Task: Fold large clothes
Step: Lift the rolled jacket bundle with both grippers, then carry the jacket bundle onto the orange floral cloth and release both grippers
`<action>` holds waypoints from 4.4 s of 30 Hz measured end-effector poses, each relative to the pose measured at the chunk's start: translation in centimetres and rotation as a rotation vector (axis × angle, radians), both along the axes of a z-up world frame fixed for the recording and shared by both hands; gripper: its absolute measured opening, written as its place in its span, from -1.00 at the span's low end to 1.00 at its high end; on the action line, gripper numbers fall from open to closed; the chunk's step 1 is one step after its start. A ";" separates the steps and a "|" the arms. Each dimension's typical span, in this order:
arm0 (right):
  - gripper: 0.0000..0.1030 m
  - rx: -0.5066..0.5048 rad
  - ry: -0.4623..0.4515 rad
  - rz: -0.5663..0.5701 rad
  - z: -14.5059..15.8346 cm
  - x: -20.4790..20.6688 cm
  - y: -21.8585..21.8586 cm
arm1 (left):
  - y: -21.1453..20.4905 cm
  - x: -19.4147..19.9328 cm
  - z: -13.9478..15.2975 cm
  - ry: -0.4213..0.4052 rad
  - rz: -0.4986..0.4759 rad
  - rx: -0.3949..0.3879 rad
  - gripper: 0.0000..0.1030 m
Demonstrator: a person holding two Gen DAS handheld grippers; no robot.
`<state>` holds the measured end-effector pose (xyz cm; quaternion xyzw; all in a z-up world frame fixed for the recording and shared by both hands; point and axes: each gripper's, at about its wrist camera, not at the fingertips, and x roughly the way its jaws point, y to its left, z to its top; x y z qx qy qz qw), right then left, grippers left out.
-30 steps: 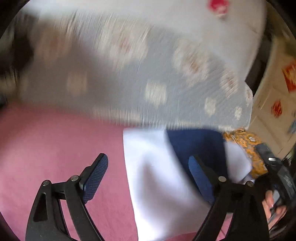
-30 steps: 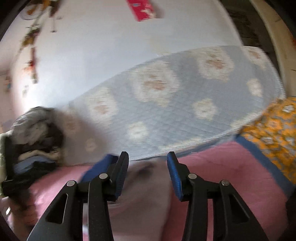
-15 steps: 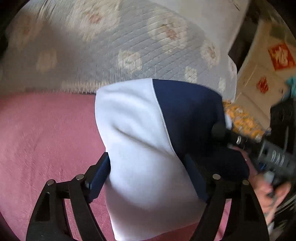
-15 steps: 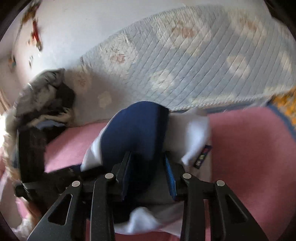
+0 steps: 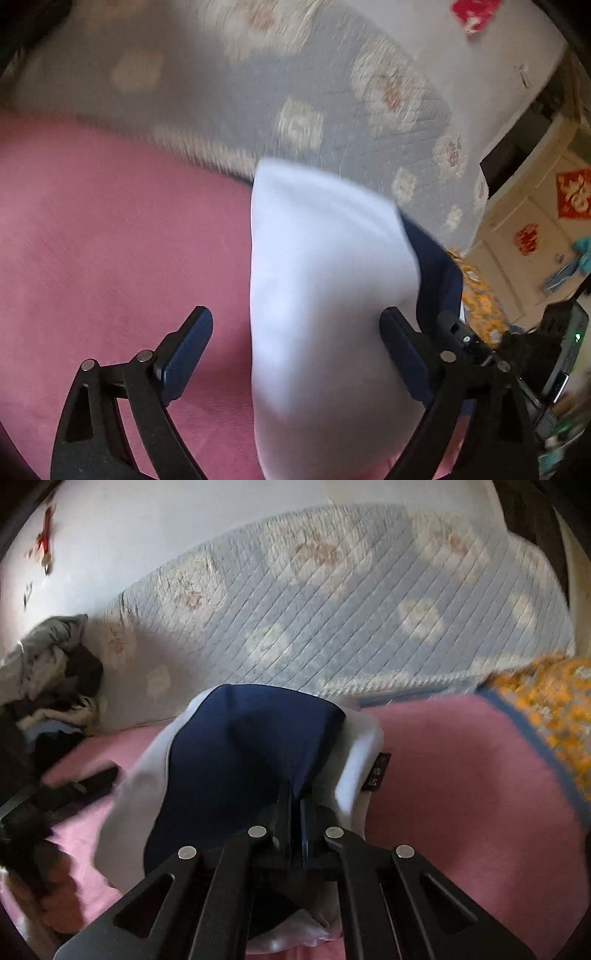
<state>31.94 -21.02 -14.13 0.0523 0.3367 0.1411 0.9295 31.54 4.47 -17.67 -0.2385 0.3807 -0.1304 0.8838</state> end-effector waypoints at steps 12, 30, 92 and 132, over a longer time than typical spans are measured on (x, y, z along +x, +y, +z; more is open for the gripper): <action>0.54 0.169 0.013 0.092 0.2 -0.2 -1.0 | -2.6 -1.7 1.7 -0.112 0.023 0.290 0.71; 0.65 0.495 0.303 0.200 -6.8 6.3 -3.8 | 1.2 2.7 -1.7 0.099 -0.153 -0.194 0.61; 0.55 0.107 -0.048 -0.591 4.2 -19.5 -40.9 | -46.3 -7.4 0.5 -0.041 -0.706 0.107 0.76; 0.90 -0.112 -0.415 -0.464 7.9 -18.9 -15.2 | -17.8 -10.9 5.5 -0.692 -0.104 0.435 1.00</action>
